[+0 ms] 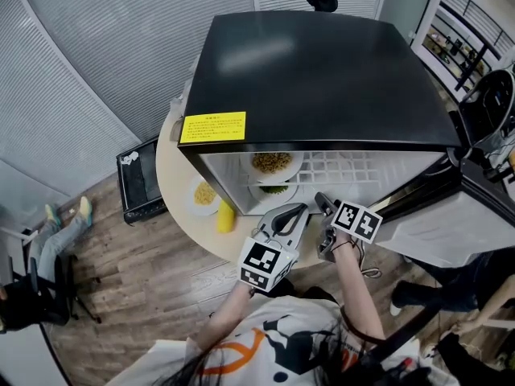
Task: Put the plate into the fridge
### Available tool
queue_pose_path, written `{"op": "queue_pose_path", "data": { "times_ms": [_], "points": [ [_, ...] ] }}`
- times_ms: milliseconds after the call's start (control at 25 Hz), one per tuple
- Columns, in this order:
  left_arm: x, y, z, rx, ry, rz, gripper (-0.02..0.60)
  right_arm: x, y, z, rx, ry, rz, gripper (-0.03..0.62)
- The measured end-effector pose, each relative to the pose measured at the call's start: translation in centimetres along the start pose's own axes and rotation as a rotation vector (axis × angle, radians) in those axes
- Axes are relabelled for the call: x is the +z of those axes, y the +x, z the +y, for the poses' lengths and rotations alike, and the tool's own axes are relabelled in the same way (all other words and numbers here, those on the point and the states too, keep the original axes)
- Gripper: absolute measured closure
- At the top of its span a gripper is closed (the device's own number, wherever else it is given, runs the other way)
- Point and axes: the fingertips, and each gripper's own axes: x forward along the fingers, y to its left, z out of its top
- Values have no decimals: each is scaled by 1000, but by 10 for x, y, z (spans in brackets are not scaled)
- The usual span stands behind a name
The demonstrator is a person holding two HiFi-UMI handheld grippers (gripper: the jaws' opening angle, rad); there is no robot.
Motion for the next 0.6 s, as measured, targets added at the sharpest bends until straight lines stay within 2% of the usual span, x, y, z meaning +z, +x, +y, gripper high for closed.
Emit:
{"op": "queue_pose_path", "data": {
  "times_ms": [400, 600],
  "points": [
    [-1, -4, -12, 50, -7, -7, 568, -15, -33, 27, 159, -74, 5, 278],
    [-1, -5, -29, 70, -1, -3, 568, -17, -63, 30, 198, -131, -3, 293]
  ]
}}
